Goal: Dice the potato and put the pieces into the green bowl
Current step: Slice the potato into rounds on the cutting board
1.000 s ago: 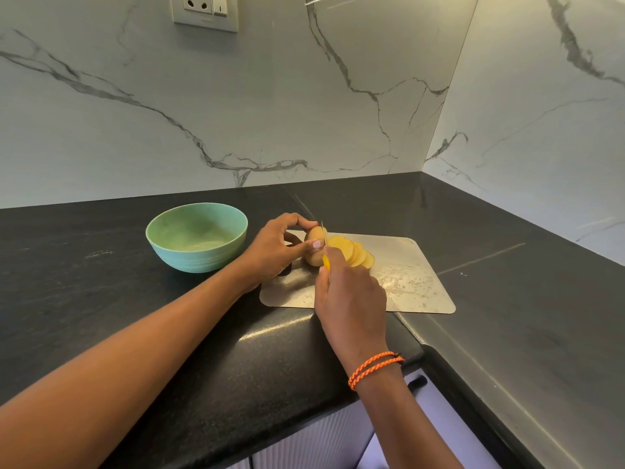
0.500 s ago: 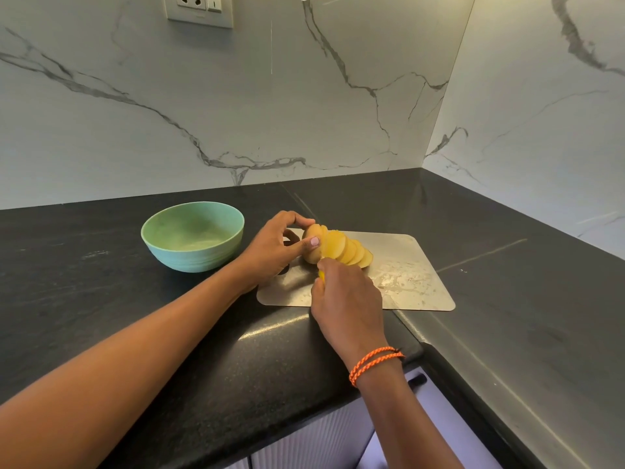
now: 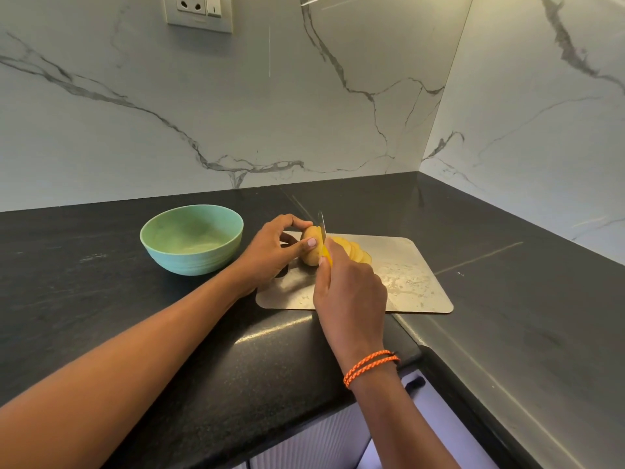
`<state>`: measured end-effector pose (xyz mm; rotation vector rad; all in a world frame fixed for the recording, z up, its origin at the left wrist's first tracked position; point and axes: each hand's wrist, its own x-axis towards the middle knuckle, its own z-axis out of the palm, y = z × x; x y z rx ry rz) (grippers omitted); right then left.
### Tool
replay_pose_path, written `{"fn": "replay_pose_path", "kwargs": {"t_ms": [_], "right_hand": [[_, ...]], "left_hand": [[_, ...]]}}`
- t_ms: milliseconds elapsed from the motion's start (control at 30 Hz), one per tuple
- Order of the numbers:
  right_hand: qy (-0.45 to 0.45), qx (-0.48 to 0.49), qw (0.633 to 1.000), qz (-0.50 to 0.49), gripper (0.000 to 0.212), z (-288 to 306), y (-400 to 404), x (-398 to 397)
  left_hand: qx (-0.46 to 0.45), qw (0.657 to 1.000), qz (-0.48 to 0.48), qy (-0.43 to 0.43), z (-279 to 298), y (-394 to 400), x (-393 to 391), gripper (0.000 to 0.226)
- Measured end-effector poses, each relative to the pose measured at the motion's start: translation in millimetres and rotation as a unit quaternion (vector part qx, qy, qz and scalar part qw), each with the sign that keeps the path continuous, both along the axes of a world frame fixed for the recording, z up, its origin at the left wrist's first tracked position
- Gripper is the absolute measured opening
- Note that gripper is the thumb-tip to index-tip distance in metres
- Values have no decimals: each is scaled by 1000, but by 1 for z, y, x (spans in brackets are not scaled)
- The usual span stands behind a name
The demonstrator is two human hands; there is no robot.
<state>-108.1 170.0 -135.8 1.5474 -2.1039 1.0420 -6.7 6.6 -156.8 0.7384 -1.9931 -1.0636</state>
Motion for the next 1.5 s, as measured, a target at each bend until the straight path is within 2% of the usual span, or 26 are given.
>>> {"fn": "replay_pose_path", "kwargs": {"t_ms": [300, 433, 633, 867, 1000, 1133, 1267, 1500], "right_hand": [[38, -23, 999, -7, 35, -3, -2, 3], [52, -3, 999, -7, 37, -4, -2, 4], [26, -4, 1000, -12, 32, -2, 0, 4], [52, -1, 999, -10, 36, -3, 1, 7], [36, -5, 999, -26, 33, -2, 2, 7], [12, 43, 999, -9, 32, 0, 4, 4], [37, 107, 993, 12, 27, -1, 3, 5], [11, 139, 990, 20, 23, -3, -3, 0]], "left_hand": [[5, 1000, -1, -3, -1, -3, 0, 30], [0, 1000, 3, -6, 0, -2, 1, 31], [9, 1000, 9, -8, 2, 0, 1, 29], [10, 1000, 10, -9, 1, 0, 0, 28], [11, 1000, 10, -8, 2, 0, 0, 28], [12, 1000, 13, -9, 3, 1, 0, 28], [7, 1000, 14, -11, 2, 3, 0, 29], [-24, 1000, 8, -10, 2, 4, -1, 27]]}}
